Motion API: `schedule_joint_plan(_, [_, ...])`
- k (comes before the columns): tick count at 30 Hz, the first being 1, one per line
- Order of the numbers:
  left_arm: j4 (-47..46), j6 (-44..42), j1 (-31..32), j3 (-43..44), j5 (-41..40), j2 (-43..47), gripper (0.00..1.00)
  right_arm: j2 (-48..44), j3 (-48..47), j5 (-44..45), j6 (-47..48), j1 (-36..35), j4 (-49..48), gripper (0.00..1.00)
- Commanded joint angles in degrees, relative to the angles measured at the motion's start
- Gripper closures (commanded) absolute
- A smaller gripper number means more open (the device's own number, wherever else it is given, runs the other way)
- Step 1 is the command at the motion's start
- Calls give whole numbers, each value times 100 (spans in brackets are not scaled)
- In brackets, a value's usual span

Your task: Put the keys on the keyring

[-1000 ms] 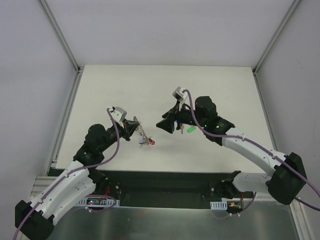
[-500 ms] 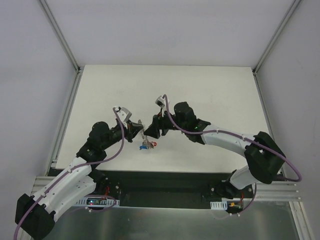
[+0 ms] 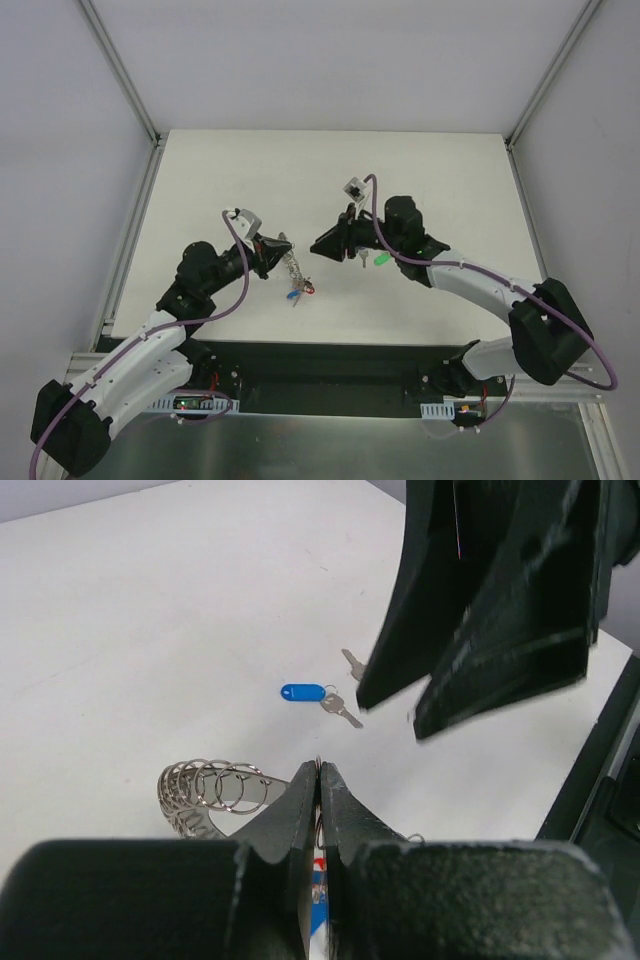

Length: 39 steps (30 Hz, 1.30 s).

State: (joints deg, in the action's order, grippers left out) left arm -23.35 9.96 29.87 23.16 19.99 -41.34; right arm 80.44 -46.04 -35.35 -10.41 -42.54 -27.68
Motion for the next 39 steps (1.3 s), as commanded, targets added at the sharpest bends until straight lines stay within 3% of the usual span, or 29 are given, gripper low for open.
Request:
schedule_joint_plan(1, [-670,85,-77,224,741,-67,100,-415,-168,-867,162,519,-344,56])
schedule_joint_plan(6, [-811,191,-78,470,1279,-251,100,-407,-581,-1421,839,589,184,57])
schedule_joint_plan(16, [-986,358,-78,831,1640,-436,100,-240,-854,-1852,1154,589,404,62])
schedule_joint_plan(32, [-1286,683,-78,945,1842,-594,100,-117,-1065,-2063,1129,510,378,70])
schedule_joint_plan(39, [-1338,736,-78,963,1868,-629,100,-47,-1144,-2098,1103,423,334,78])
